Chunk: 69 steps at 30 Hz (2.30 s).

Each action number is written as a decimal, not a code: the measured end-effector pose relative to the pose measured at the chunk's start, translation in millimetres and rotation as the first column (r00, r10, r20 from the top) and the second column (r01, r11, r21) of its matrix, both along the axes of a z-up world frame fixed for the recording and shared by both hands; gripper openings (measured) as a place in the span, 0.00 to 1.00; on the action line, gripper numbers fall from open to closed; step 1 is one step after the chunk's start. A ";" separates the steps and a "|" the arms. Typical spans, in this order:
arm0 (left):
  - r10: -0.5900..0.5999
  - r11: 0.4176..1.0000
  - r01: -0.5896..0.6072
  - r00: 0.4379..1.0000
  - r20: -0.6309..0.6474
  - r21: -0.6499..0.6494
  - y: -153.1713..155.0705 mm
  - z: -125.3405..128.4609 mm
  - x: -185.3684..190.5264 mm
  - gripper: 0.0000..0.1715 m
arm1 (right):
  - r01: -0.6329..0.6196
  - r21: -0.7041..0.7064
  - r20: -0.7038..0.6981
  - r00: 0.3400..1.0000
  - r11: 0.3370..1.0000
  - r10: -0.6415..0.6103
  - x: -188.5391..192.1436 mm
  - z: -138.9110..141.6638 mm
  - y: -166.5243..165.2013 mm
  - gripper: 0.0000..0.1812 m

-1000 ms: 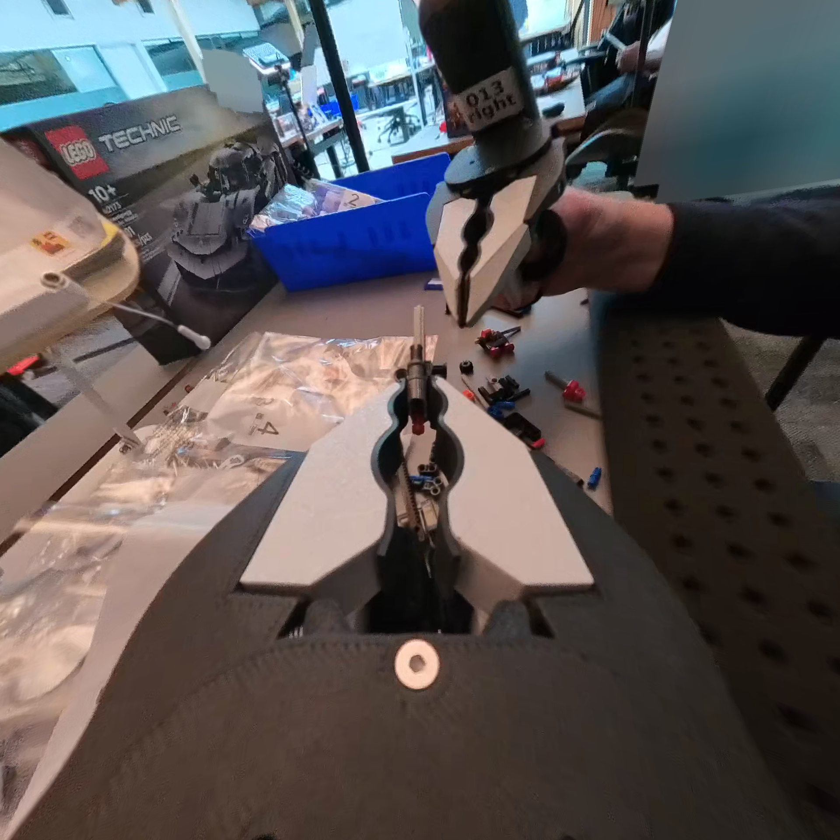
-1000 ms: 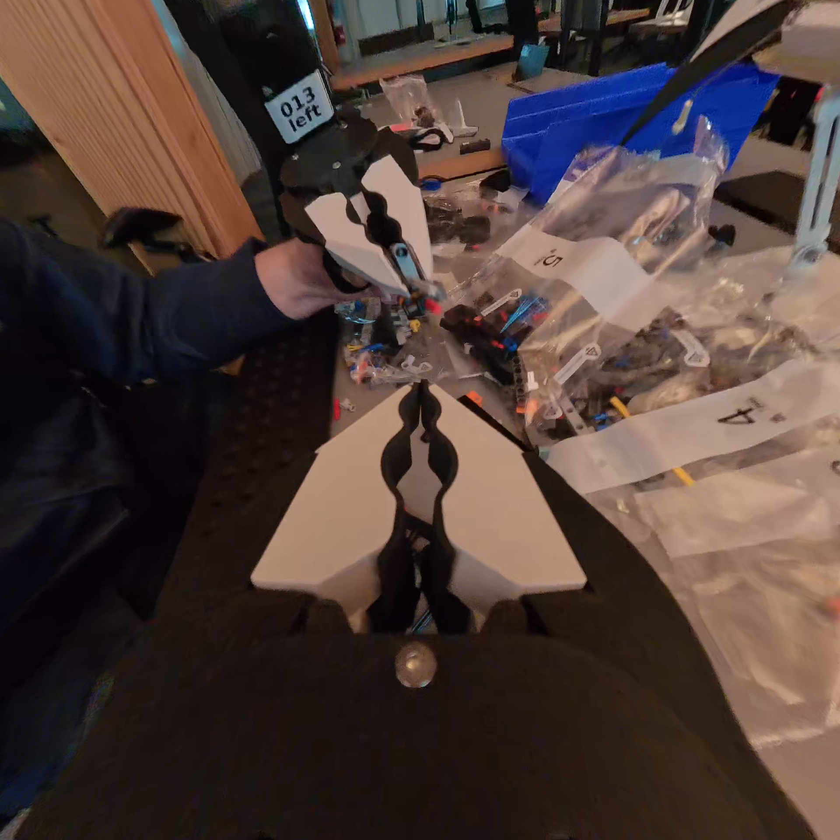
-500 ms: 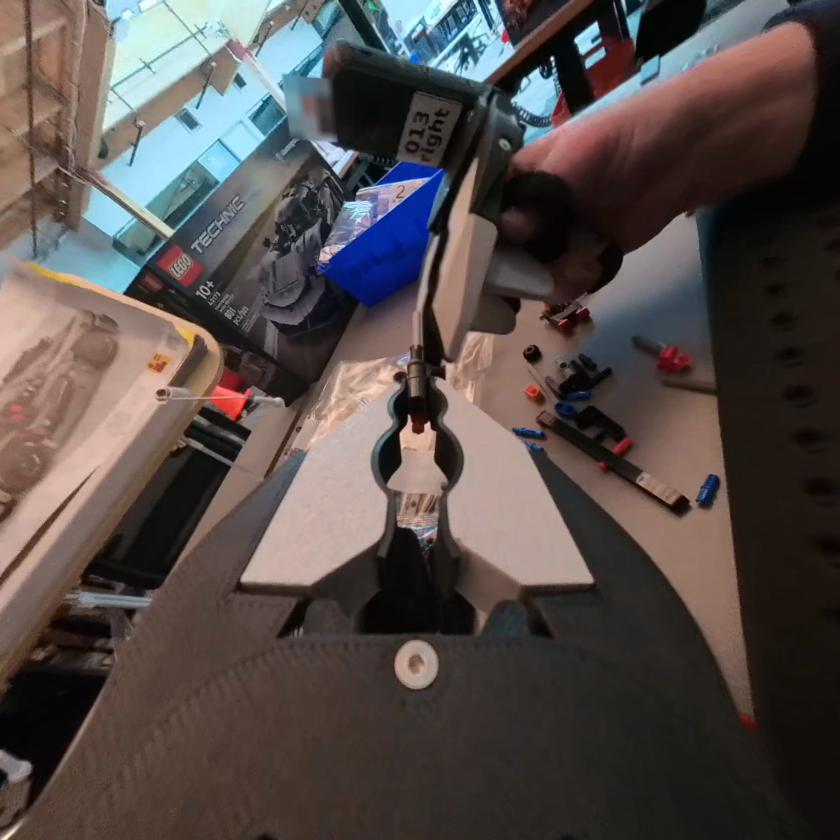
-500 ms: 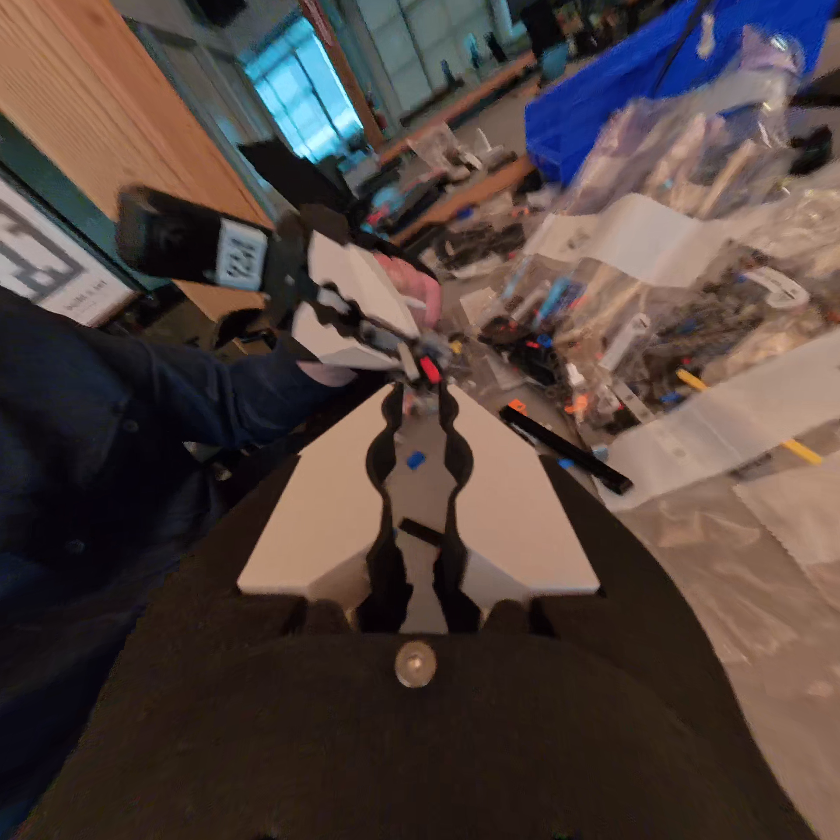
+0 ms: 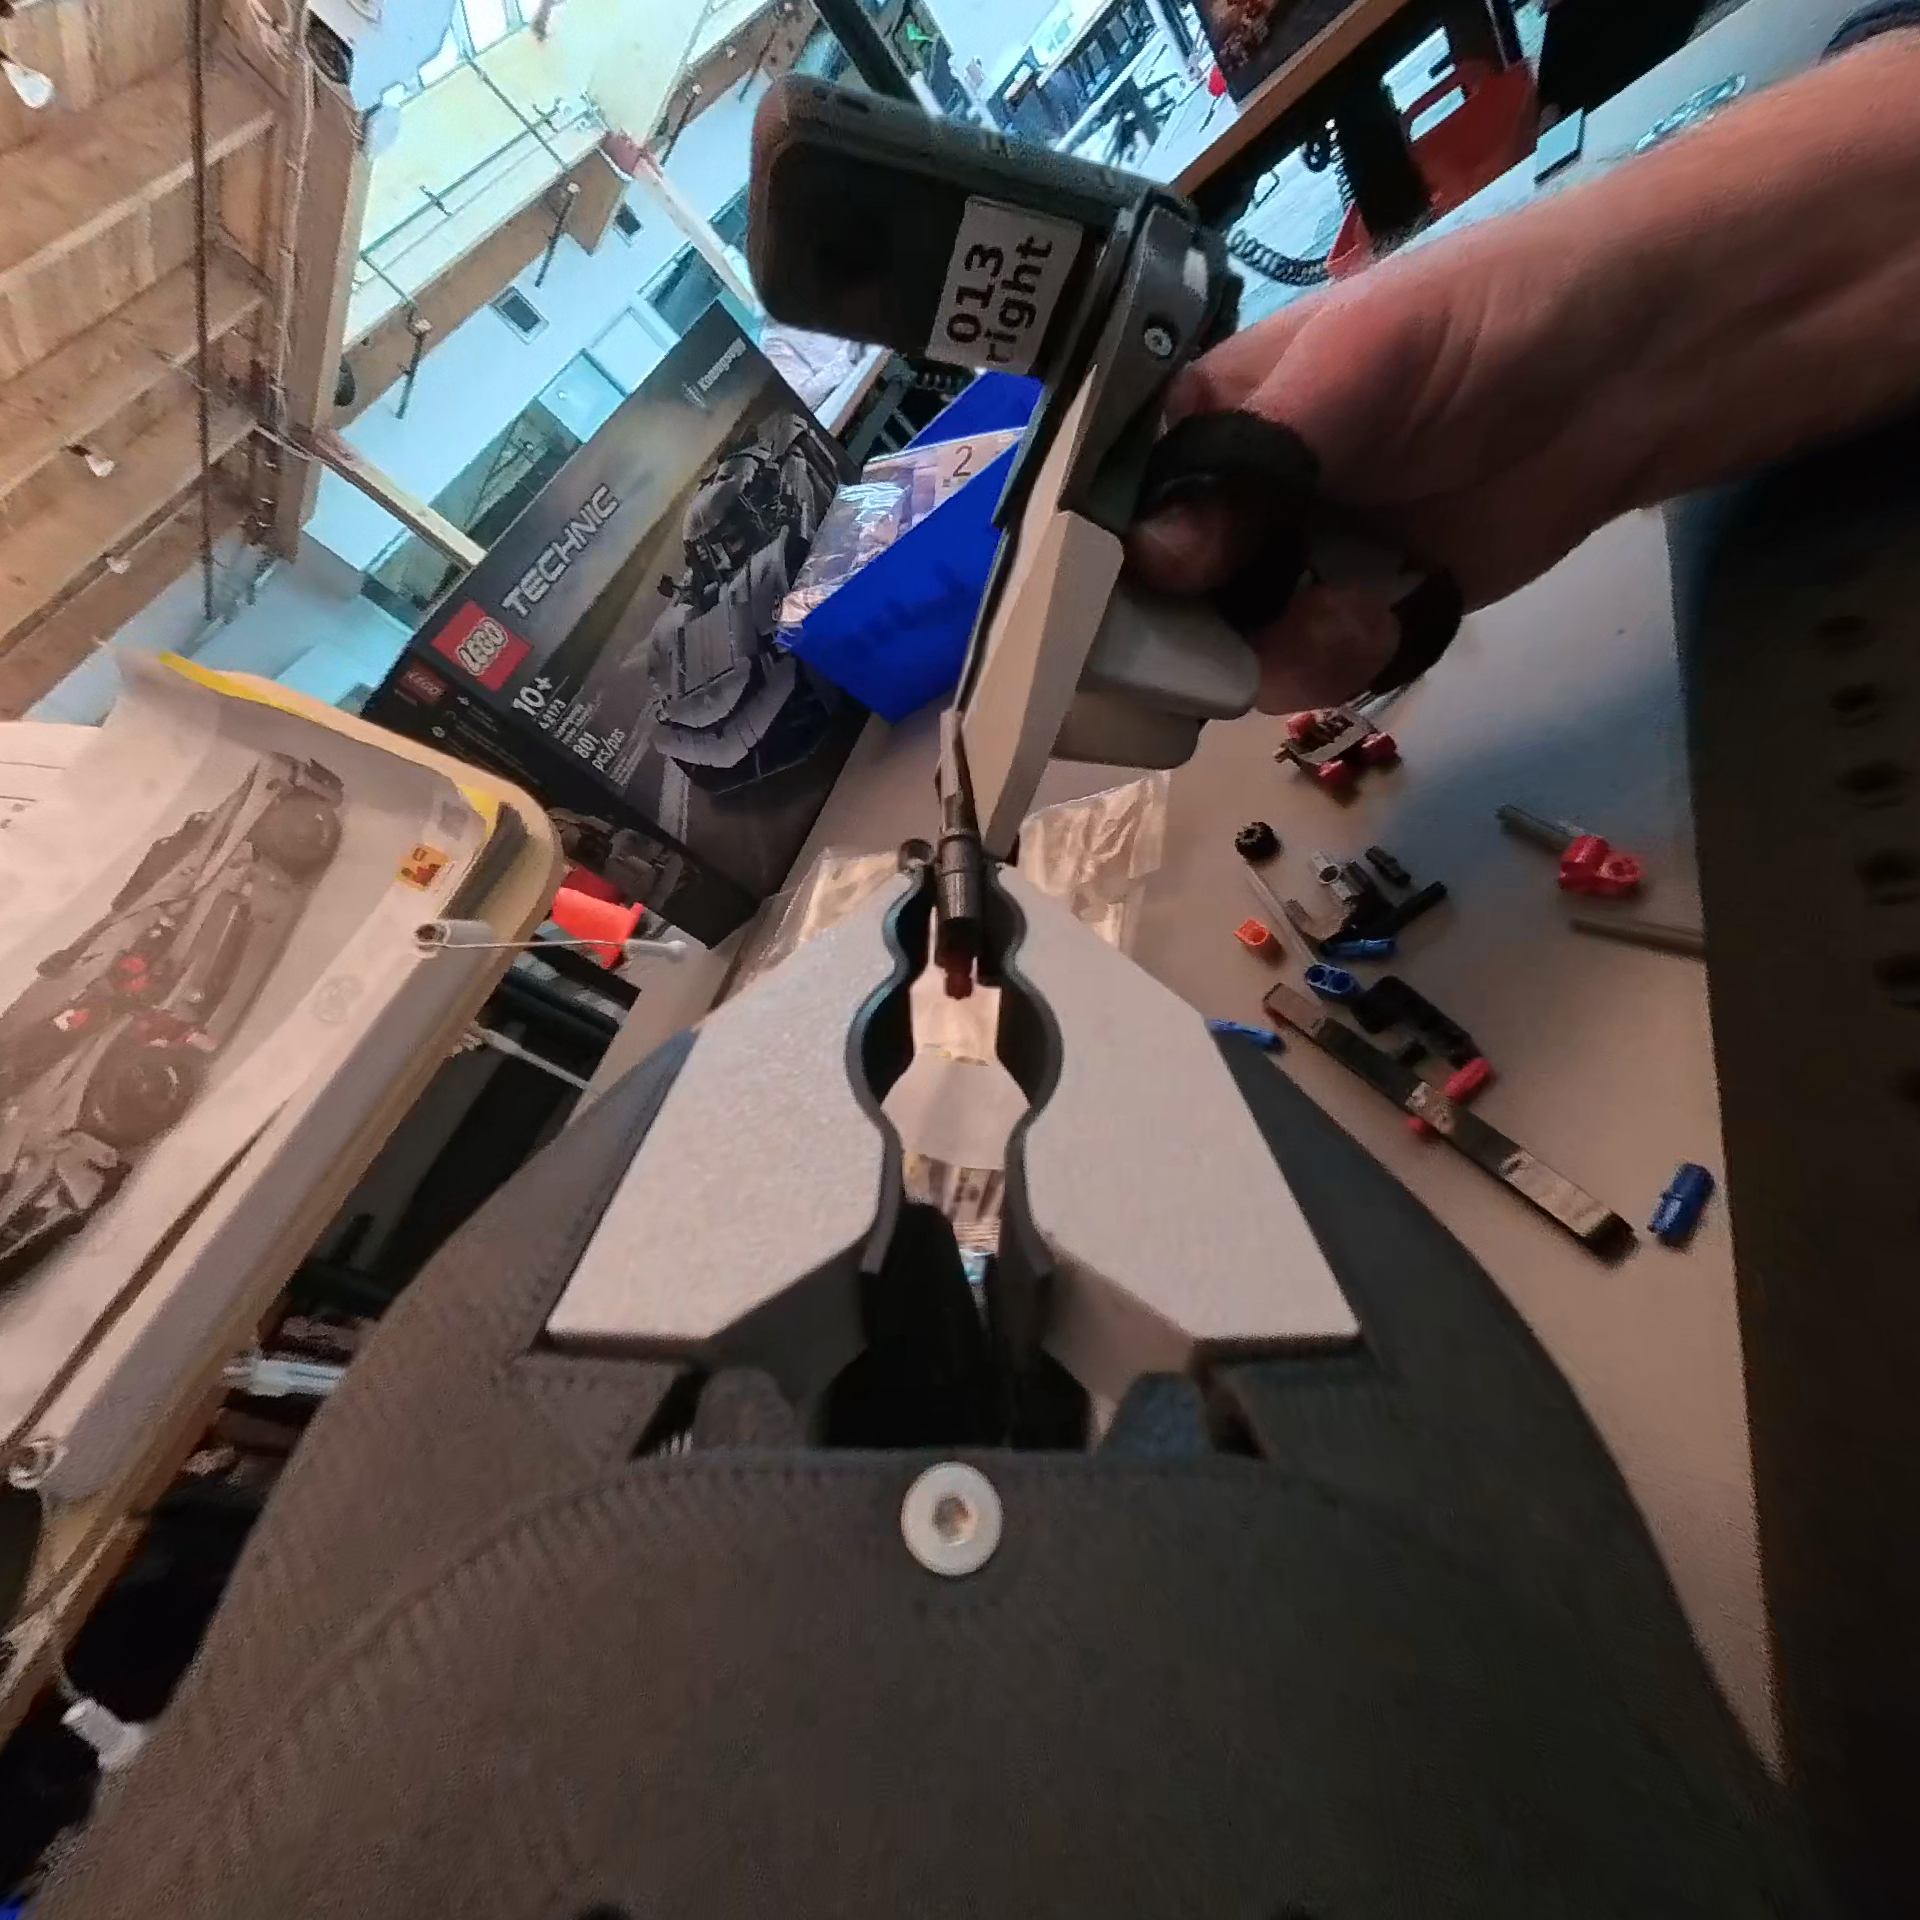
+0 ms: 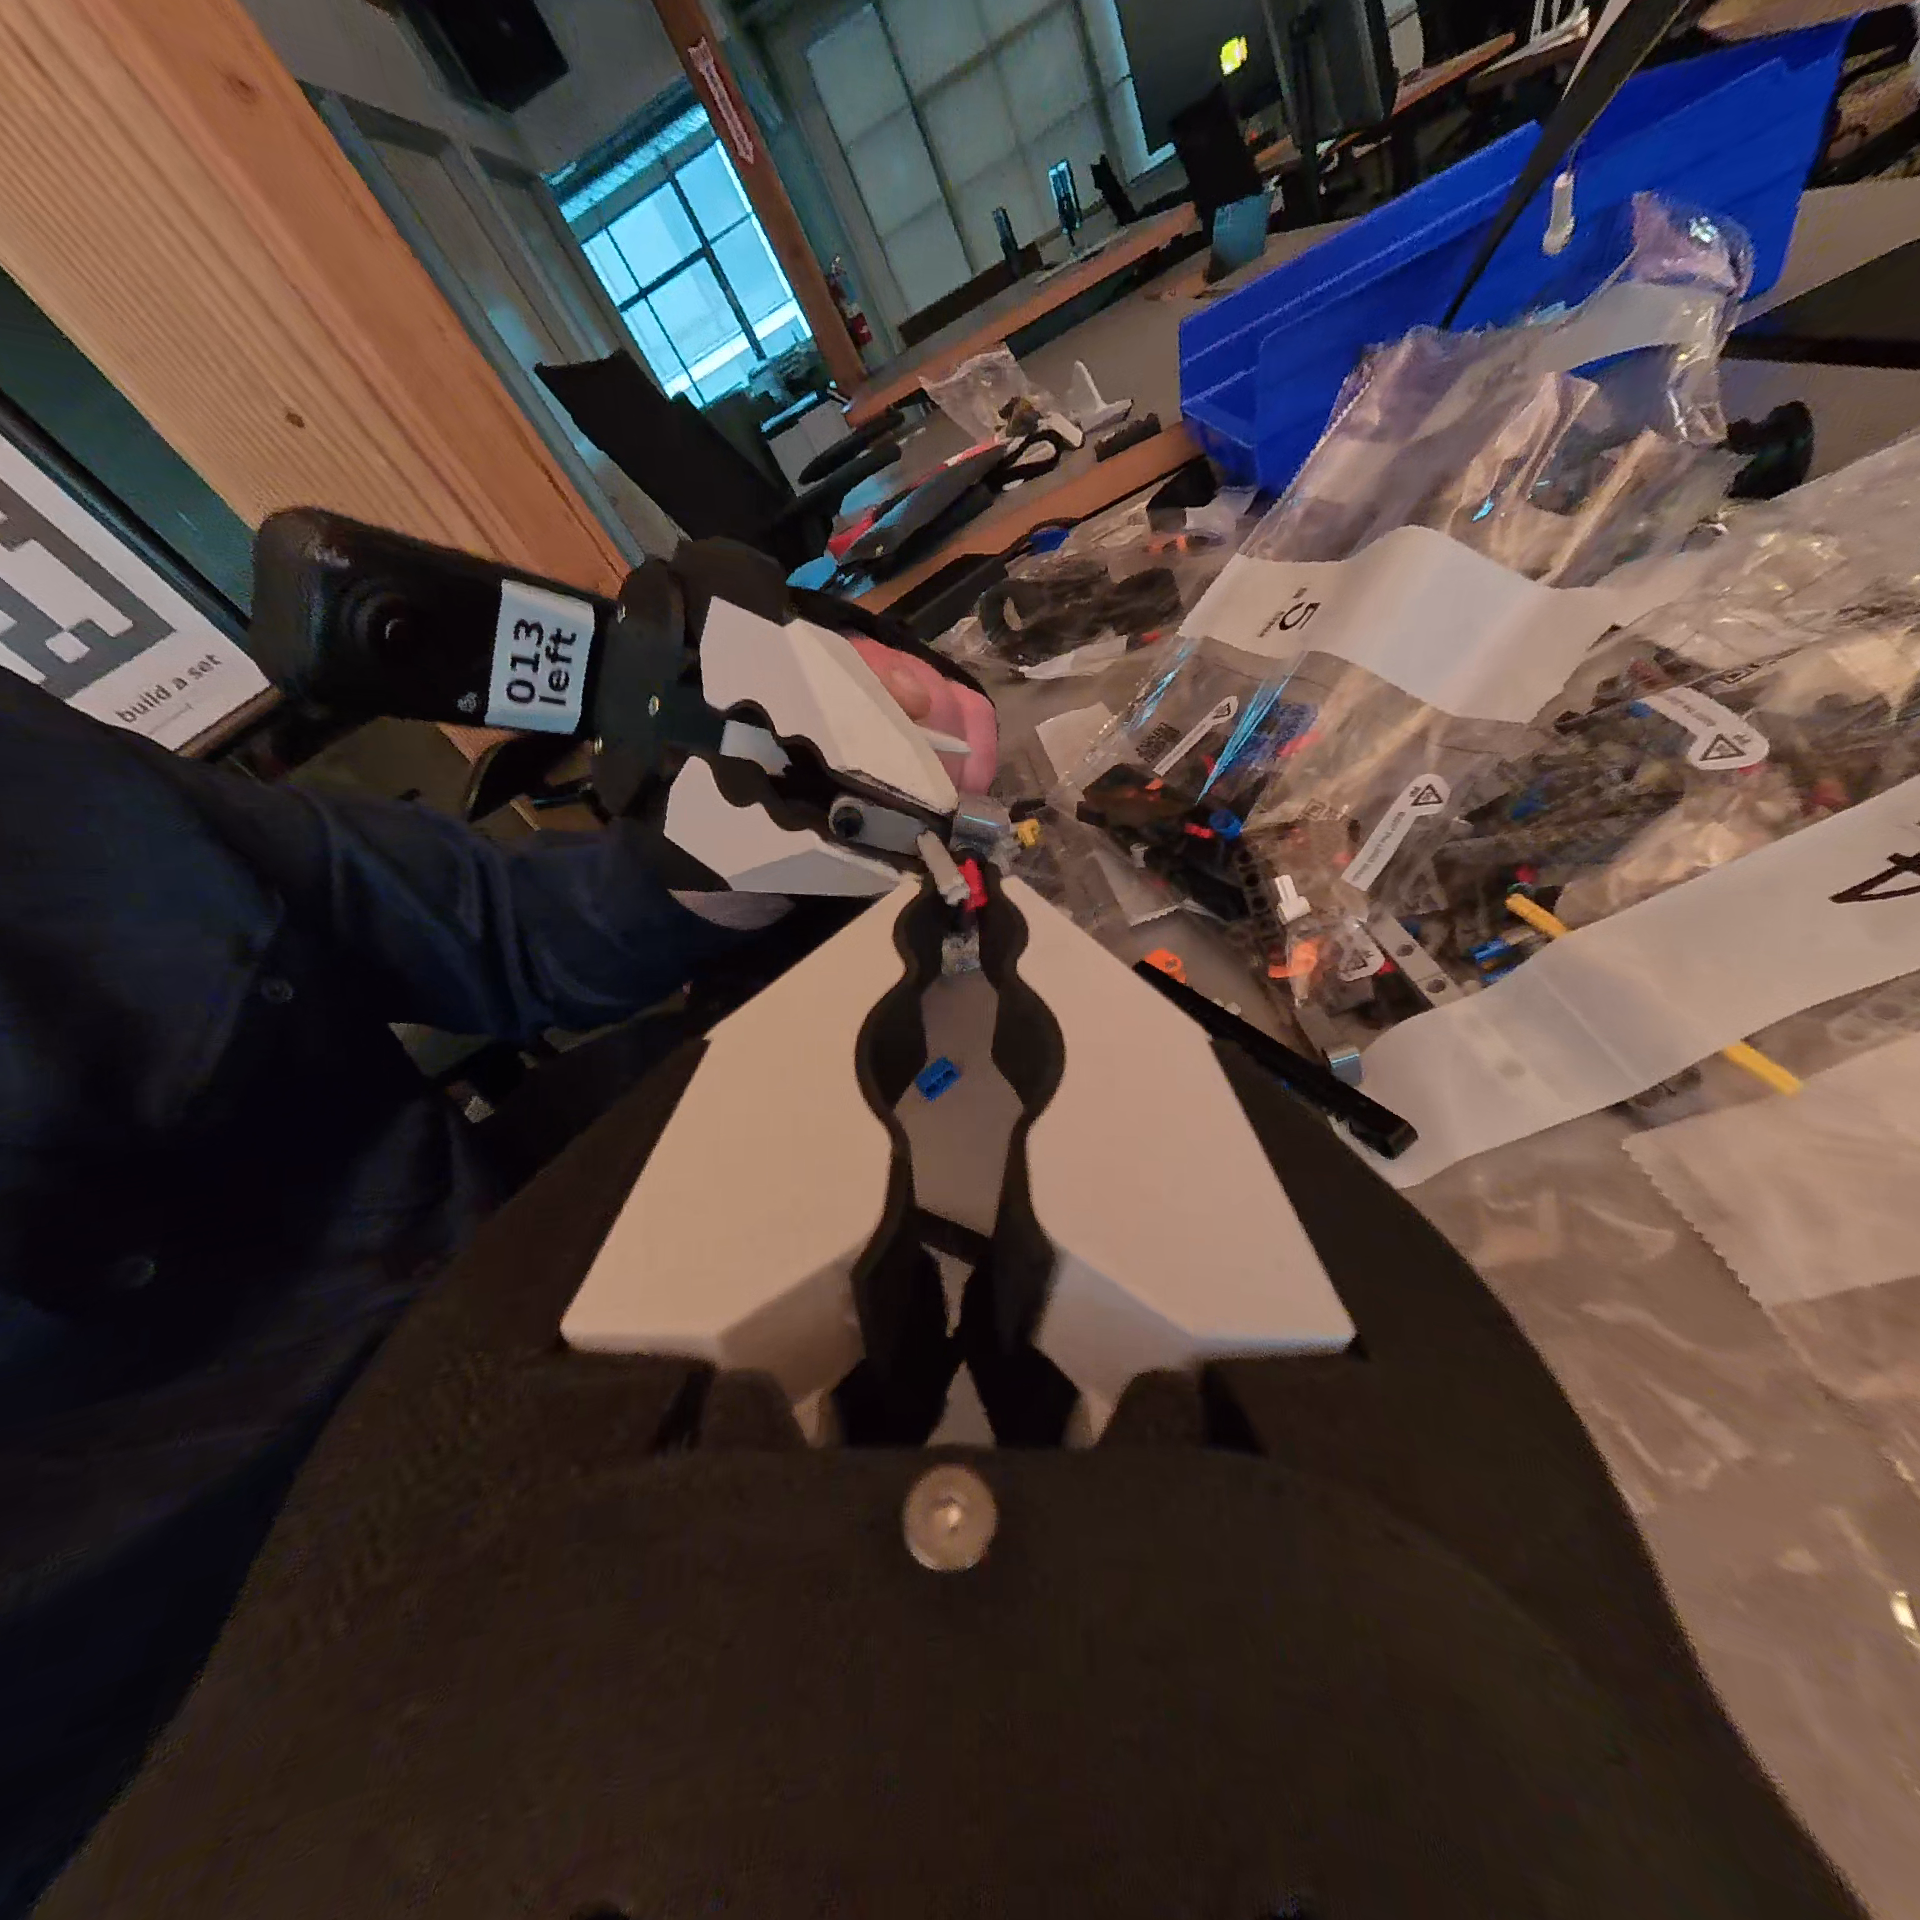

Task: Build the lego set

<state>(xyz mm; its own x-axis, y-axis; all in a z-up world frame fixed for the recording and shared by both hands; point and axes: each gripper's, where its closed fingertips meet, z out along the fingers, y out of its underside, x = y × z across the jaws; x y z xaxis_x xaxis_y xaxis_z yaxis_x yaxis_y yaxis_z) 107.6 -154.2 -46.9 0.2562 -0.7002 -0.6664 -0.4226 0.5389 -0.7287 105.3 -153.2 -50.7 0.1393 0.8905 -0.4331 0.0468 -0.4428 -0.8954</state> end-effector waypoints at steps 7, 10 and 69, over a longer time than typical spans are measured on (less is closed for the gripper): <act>0.048 0.998 -0.049 0.999 0.026 0.049 2.5 7.7 1.9 0.05 | 0.055 0.084 -0.007 0.998 0.995 -0.055 3.9 10.2 2.5 0.02; 0.074 0.994 -0.073 0.997 -0.010 0.080 4.0 5.8 1.8 0.04 | 0.069 0.100 0.017 0.997 0.993 -0.071 5.4 8.4 3.9 0.02; -0.231 0.272 0.621 0.783 0.577 -0.735 -26.9 16.2 -8.5 0.04 | 0.010 0.494 0.103 0.992 0.870 -0.070 -7.8 17.5 -22.9 0.07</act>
